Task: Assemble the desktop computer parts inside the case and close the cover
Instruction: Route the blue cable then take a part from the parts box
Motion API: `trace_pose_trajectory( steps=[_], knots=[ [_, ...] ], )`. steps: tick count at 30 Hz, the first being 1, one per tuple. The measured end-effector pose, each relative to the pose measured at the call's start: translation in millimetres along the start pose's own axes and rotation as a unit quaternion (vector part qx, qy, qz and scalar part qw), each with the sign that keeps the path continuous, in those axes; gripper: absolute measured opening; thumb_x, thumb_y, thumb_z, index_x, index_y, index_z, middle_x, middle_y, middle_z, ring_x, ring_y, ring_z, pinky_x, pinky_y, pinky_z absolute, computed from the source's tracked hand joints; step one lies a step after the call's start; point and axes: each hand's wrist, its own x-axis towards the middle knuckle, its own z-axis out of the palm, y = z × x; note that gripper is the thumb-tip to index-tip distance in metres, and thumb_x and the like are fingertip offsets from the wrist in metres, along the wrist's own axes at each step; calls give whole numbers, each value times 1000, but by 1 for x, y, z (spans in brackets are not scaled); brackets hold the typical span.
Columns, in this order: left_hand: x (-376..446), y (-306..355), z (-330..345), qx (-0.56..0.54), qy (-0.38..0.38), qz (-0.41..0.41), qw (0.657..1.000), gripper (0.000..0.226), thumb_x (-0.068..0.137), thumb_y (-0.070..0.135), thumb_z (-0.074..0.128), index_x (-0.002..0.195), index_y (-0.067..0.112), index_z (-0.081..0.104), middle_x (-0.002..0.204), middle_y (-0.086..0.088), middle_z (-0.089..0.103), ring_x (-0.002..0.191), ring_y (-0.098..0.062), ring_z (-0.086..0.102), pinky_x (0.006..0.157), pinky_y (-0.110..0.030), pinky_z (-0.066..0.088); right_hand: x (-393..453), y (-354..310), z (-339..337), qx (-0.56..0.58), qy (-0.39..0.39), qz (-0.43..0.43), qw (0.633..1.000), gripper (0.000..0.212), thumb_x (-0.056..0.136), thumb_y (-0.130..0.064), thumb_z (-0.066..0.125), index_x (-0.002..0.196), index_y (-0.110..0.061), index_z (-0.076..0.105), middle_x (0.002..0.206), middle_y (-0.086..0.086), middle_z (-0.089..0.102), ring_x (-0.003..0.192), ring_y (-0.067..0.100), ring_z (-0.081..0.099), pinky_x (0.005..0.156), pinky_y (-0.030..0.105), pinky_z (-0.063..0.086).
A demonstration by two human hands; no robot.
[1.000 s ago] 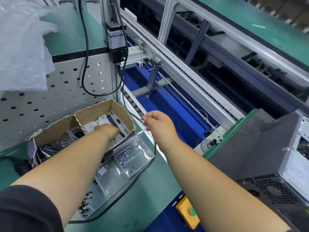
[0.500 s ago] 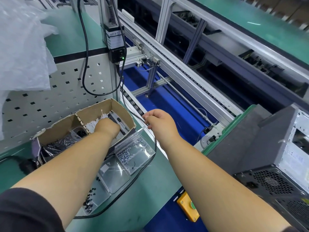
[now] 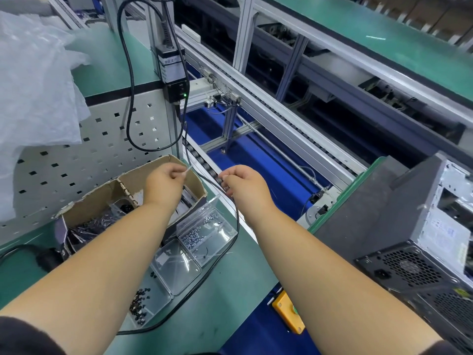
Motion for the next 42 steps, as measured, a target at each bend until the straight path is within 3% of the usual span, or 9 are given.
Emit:
trace_pose_trajectory(
  steps=[4, 7, 10, 14, 23, 29, 33, 38, 42],
  knots=[
    [-21, 39, 13, -94, -116, 57, 987, 15, 90, 14, 64, 89, 27, 72, 84, 1, 74, 78, -8, 67, 69, -18, 51, -4, -11, -25, 10, 39, -30, 999, 14, 93, -21, 58, 101, -31, 63, 70, -21, 61, 67, 6, 58, 61, 22, 48],
    [-43, 70, 28, -126, -186, 112, 968, 12, 90, 15, 66, 90, 25, 73, 83, -1, 73, 77, -7, 66, 71, -16, 49, -14, -16, -57, 13, 65, -49, 997, 20, 93, -28, 64, 113, -28, 61, 82, -12, 62, 79, 12, 62, 73, 25, 52],
    [-68, 98, 47, -115, -235, 168, 950, 14, 89, 20, 66, 88, 33, 72, 81, 3, 72, 74, -5, 63, 68, -14, 48, -29, -13, -91, 28, 86, -54, 994, 16, 93, -26, 66, 107, -19, 66, 91, 0, 72, 73, 6, 63, 77, 27, 53],
    [-101, 130, 80, -92, -266, 223, 933, 13, 87, 23, 66, 88, 35, 71, 79, 7, 70, 73, -5, 61, 66, -14, 47, -52, -2, -142, 36, 122, -79, 989, 9, 93, -26, 66, 95, -17, 70, 88, -1, 75, 74, 6, 64, 77, 28, 55],
    [-185, 192, 192, -50, -329, 255, 908, 21, 77, 49, 64, 87, 31, 71, 79, 5, 70, 77, -19, 63, 76, -45, 54, -122, 31, -292, 105, 252, -140, 952, 11, 95, -12, 63, 85, -14, 65, 67, -9, 65, 61, -2, 58, 61, 14, 48],
    [-256, 233, 275, -31, -380, 282, 880, 4, 85, 36, 67, 84, 34, 70, 80, 7, 71, 71, -10, 59, 71, -33, 49, -176, 67, -393, 131, 306, -111, 936, 11, 96, -18, 62, 85, -18, 63, 68, -10, 66, 57, 3, 54, 58, 16, 46],
    [-302, 252, 324, -1, -411, 294, 863, 7, 89, 33, 67, 82, 35, 69, 79, 1, 70, 67, -9, 55, 67, -28, 45, -207, 92, -444, 131, 339, -97, 927, 13, 97, -19, 61, 84, -21, 61, 65, -12, 66, 58, 4, 53, 46, 20, 44],
    [-340, 259, 370, -18, -439, 262, 859, 12, 88, 20, 70, 79, 27, 70, 75, -6, 67, 69, -13, 54, 67, -29, 42, -232, 119, -494, 144, 396, -87, 903, 14, 98, -14, 59, 85, -17, 62, 66, -10, 66, 53, 0, 53, 58, 14, 46],
    [-347, 256, 395, 1, -446, 244, 861, 10, 87, 25, 72, 80, 32, 72, 73, 4, 69, 63, -4, 57, 63, -21, 43, -245, 140, -520, 133, 438, -68, 887, 11, 99, -16, 58, 92, -13, 65, 64, -14, 67, 52, -4, 52, 60, 15, 47]
  ],
)
